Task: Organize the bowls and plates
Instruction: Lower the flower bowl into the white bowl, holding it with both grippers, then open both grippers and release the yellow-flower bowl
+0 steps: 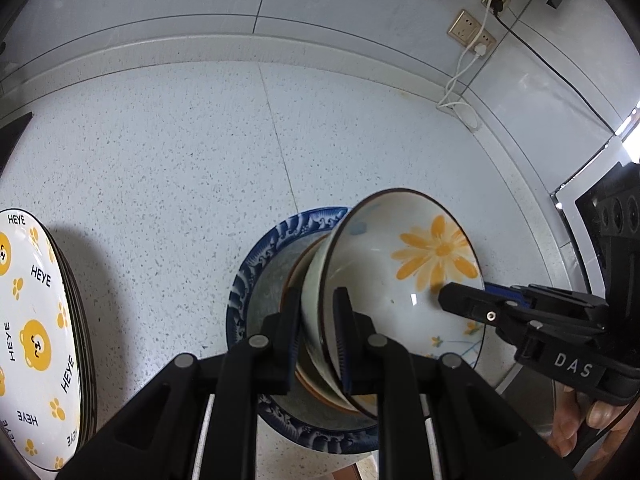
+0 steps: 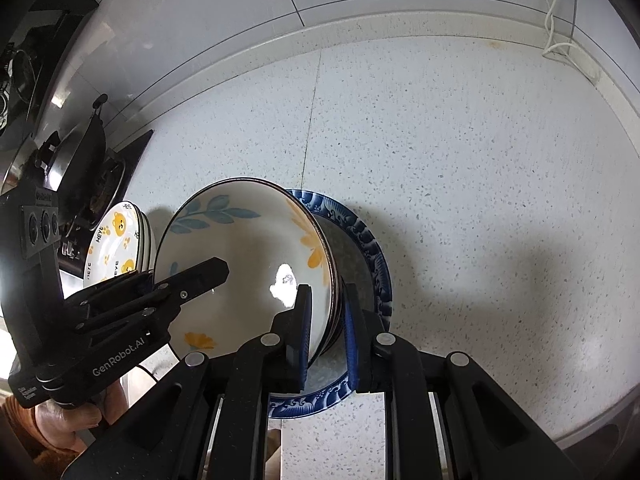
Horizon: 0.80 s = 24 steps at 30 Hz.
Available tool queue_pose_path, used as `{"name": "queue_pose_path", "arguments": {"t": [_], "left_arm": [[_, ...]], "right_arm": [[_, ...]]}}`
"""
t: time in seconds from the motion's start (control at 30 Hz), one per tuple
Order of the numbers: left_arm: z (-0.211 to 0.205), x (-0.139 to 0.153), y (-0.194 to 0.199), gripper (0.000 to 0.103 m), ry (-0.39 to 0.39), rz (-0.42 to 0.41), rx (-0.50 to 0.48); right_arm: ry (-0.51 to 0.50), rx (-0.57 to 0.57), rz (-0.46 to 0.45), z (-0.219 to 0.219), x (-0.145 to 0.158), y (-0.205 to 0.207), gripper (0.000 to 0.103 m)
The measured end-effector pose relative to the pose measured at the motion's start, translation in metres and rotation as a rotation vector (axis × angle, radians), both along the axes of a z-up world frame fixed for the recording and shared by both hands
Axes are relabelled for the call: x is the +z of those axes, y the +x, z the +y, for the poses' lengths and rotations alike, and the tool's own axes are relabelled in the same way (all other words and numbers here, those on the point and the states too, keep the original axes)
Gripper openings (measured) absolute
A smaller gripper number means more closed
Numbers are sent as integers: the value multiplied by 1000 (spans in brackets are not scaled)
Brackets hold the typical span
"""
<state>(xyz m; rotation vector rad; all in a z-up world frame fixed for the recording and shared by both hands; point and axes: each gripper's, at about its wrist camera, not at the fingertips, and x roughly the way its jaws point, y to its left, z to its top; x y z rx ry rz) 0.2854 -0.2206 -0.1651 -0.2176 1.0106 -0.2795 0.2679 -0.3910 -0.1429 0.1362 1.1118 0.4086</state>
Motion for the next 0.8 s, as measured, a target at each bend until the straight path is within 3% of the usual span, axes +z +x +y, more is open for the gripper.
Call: {"name": "queue_pose_path", "arguments": {"t": [0.2, 0.37, 0.5, 0.63, 0.73, 0.8], "left_arm": [[-1, 1, 0, 16, 13, -19, -3], [0, 6, -2, 28, -11, -44, -22], [6, 16, -4, 45, -48, -96, -11], [16, 34, -5, 48, -88, -153, -13], [30, 45, -9, 52, -89, -170, 11], [45, 46, -13, 56, -103, -146, 38]], "right_arm": [[11, -1, -18, -3, 2, -3, 14], [33, -23, -30, -12, 4, -7, 14], [54, -48, -41, -25, 6, -11, 14], [71, -72, -51, -37, 7, -15, 15], [80, -86, -52, -44, 8, -18, 23], [92, -87, -50, -47, 8, -20, 36]]}}
